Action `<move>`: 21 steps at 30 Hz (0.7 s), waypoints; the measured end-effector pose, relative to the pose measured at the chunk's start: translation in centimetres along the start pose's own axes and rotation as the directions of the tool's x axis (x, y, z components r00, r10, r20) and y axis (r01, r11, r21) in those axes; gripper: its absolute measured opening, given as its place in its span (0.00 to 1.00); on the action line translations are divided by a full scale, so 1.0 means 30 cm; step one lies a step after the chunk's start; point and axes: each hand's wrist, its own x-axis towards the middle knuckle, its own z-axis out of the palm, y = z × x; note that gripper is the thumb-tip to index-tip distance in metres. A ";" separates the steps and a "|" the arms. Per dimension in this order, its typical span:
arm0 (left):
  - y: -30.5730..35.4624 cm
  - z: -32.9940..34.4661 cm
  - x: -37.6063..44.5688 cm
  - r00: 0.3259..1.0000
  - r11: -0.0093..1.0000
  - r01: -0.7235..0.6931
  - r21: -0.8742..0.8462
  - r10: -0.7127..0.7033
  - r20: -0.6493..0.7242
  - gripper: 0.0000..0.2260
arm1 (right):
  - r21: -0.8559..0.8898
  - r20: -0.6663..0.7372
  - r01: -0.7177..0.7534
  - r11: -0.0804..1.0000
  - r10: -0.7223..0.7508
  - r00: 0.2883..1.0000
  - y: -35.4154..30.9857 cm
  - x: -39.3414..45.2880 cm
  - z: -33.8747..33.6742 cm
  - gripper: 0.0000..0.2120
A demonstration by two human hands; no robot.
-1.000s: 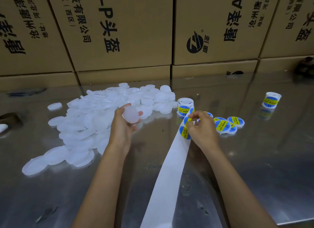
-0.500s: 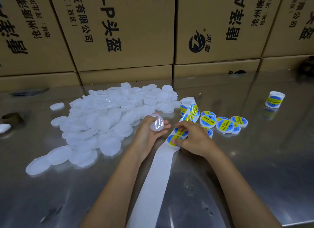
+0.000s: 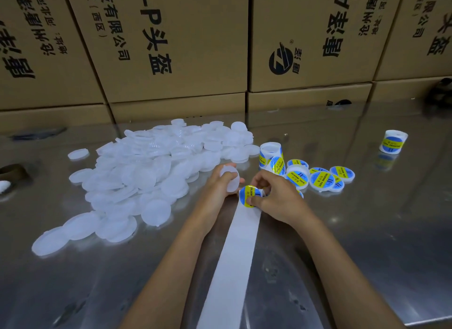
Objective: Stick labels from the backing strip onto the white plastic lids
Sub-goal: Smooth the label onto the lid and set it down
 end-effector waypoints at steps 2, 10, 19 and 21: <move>-0.003 -0.001 0.005 1.000 1.000 0.013 -0.008 -0.013 -0.008 0.16 | 0.041 -0.009 0.018 0.999 -0.018 1.000 -0.003 0.000 0.000 0.13; -0.015 0.001 0.011 0.995 0.997 0.072 -0.006 -0.072 -0.068 0.15 | 0.394 -0.071 -0.003 0.919 0.034 0.997 -0.026 0.014 -0.013 0.10; 0.019 -0.015 -0.007 0.994 0.945 0.105 -0.310 -0.104 0.021 0.15 | 0.812 -0.012 -0.125 0.571 0.230 0.973 -0.045 0.022 -0.032 0.10; 0.030 -0.026 -0.015 0.994 0.907 0.113 -0.405 -0.099 0.055 0.16 | 0.798 0.000 -0.129 0.589 0.215 0.977 -0.052 0.019 -0.021 0.10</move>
